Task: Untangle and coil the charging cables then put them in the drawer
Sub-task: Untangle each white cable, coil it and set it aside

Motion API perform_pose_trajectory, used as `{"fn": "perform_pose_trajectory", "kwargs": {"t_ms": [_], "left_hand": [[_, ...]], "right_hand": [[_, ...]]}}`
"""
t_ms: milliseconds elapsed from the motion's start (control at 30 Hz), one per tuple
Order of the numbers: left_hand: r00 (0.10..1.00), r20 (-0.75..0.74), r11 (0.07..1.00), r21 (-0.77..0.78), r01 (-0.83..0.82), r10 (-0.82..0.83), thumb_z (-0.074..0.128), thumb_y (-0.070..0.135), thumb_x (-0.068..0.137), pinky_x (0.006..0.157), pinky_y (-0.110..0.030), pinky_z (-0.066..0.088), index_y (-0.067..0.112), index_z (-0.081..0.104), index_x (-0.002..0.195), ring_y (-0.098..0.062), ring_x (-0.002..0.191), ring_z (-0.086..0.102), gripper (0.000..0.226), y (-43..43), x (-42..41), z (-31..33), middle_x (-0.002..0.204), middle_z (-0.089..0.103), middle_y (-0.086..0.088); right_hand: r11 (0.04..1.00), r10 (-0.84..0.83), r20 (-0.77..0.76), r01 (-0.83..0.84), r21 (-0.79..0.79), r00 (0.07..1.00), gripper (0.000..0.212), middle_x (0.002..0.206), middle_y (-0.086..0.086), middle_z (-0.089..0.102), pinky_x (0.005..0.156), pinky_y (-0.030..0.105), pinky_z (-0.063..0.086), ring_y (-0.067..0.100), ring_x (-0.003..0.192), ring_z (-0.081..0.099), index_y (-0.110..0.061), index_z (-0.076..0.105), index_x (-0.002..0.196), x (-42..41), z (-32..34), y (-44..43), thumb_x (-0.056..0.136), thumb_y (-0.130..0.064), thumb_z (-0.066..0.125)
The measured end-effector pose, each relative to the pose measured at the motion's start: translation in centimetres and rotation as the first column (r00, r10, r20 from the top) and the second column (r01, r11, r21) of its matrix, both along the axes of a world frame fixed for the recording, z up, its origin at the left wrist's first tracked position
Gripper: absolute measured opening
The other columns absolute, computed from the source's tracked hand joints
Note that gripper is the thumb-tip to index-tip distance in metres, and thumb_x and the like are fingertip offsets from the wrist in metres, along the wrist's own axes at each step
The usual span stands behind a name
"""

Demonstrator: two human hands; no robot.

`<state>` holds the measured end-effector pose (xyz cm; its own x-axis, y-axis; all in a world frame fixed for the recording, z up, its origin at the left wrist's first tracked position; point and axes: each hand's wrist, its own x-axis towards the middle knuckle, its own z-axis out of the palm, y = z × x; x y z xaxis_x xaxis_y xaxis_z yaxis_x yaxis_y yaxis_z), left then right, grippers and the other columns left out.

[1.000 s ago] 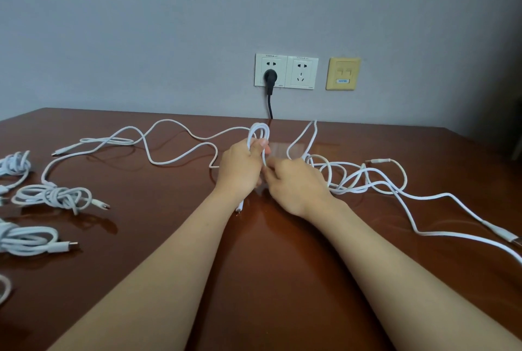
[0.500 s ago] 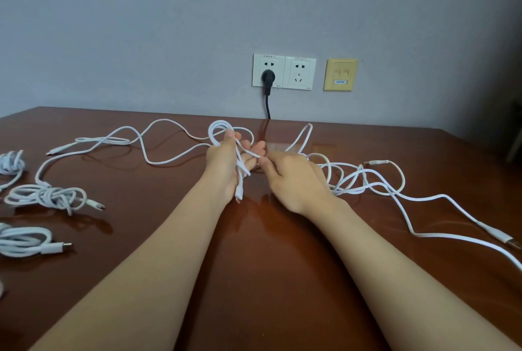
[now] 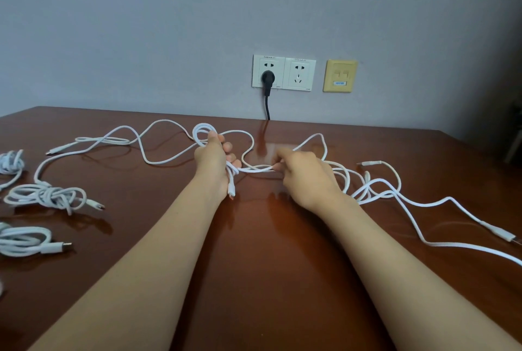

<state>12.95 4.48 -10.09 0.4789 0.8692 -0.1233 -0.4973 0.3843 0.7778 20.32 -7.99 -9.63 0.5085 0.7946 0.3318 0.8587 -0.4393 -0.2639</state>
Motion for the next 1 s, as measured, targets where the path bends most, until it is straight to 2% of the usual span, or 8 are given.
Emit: {"fn": "perform_pose_trajectory", "kwargs": {"t_ms": [133, 300, 500, 633, 700, 800, 867, 1000], "left_hand": [[0.992, -0.121, 0.995, 0.102, -0.013, 0.025, 0.032, 0.032, 0.102, 0.034, -0.01, 0.025, 0.016, 0.041, 0.073, -0.005, 0.025, 0.025, 0.035, -0.3, 0.0, -0.1, 0.042, 0.038, 0.006], [0.969, -0.235, 0.976, 0.217, -0.021, 0.073, 0.032, 0.032, 0.102, 0.033, -0.012, 0.026, 0.016, 0.043, 0.073, -0.005, 0.029, 0.027, 0.035, -0.4, -0.4, -0.3, 0.058, 0.038, 0.001], [0.931, -0.358, 0.923, 0.378, 0.072, 0.074, 0.033, 0.035, 0.101, 0.037, -0.017, 0.024, 0.016, 0.044, 0.072, -0.01, 0.039, 0.026, 0.036, -0.9, -0.4, -0.4, 0.059, 0.034, 0.0], [0.83, -0.545, 0.77, 0.578, 0.271, 0.117, 0.03, 0.045, 0.099, 0.053, -0.028, 0.029, 0.016, 0.045, 0.066, -0.016, 0.049, 0.034, 0.046, -1.5, -0.1, -0.6, 0.058, 0.04, -0.002], [0.781, -0.609, 0.686, 0.628, 0.368, 0.138, 0.023, 0.049, 0.098, 0.055, -0.027, 0.034, 0.016, 0.049, 0.065, -0.015, 0.055, 0.044, 0.053, -2.0, -0.3, -0.3, 0.058, 0.047, 0.0], [0.76, -0.65, 0.676, 0.569, 0.469, 0.02, 0.011, 0.058, 0.092, 0.05, -0.024, 0.034, 0.017, 0.055, 0.068, -0.014, 0.051, 0.047, 0.065, -2.7, -0.1, 0.1, 0.042, 0.049, 0.006], [0.746, -0.653, 0.685, 0.485, 0.544, -0.129, 0.014, 0.069, 0.083, 0.044, -0.021, 0.023, 0.02, 0.055, 0.066, -0.011, 0.038, 0.033, 0.066, -2.9, -0.1, 0.1, 0.032, 0.035, 0.007], [0.694, -0.619, 0.589, 0.422, 0.689, -0.368, 0.052, 0.062, 0.065, 0.041, -0.02, 0.014, 0.019, 0.051, 0.071, -0.006, 0.039, 0.02, 0.043, -2.7, -0.5, 0.0, 0.049, 0.029, 0.005]], "right_hand": [[0.999, 0.022, 0.051, -0.024, 0.049, 0.998, 0.022, 0.091, -0.012, 0.062, 0.066, 0.028, 0.029, 0.024, 0.1, 0.055, -0.022, 0.057, 0.101, 0.0, -0.2, -0.1, 0.093, -0.006, 0.043], [0.984, 0.172, 0.081, -0.174, 0.02, 0.982, 0.027, 0.103, -0.015, 0.067, 0.065, 0.025, 0.027, 0.013, 0.101, 0.056, -0.027, 0.062, 0.104, -0.5, -0.6, 0.0, 0.092, -0.008, 0.046], [0.961, 0.246, 0.054, -0.251, 0.115, 0.968, 0.016, 0.08, -0.013, 0.055, 0.062, 0.026, 0.022, 0.014, 0.088, 0.052, -0.022, 0.065, 0.1, -0.8, -0.5, -0.2, 0.095, -0.02, 0.05], [0.941, 0.302, 0.011, -0.3, 0.16, 0.953, 0.011, 0.062, -0.018, 0.047, 0.062, 0.026, 0.025, 0.005, 0.07, 0.04, -0.019, 0.063, 0.097, -1.1, -0.8, 0.0, 0.093, -0.025, 0.055], [0.939, 0.279, -0.007, -0.271, 0.21, 0.96, 0.019, 0.066, -0.015, 0.05, 0.062, 0.028, 0.026, 0.012, 0.069, 0.042, -0.018, 0.056, 0.098, -1.1, -0.6, 0.1, 0.089, -0.034, 0.059], [0.961, 0.156, -0.01, -0.149, 0.234, 0.988, 0.043, 0.077, -0.005, 0.055, 0.06, 0.033, 0.03, 0.026, 0.078, 0.054, -0.019, 0.04, 0.094, -0.8, -0.4, 0.0, 0.08, -0.054, 0.062], [0.974, 0.076, -0.008, -0.072, 0.213, 0.997, 0.051, 0.08, 0.0, 0.057, 0.06, 0.034, 0.031, 0.029, 0.083, 0.056, -0.02, 0.033, 0.092, -0.6, -0.4, 0.0, 0.077, -0.06, 0.06], [0.979, 0.019, -0.012, -0.016, 0.201, 1.0, 0.038, 0.076, 0.0, 0.052, 0.052, 0.033, 0.025, 0.03, 0.077, 0.05, -0.019, 0.03, 0.089, -0.2, -0.3, 0.1, 0.083, -0.043, 0.058]]}}
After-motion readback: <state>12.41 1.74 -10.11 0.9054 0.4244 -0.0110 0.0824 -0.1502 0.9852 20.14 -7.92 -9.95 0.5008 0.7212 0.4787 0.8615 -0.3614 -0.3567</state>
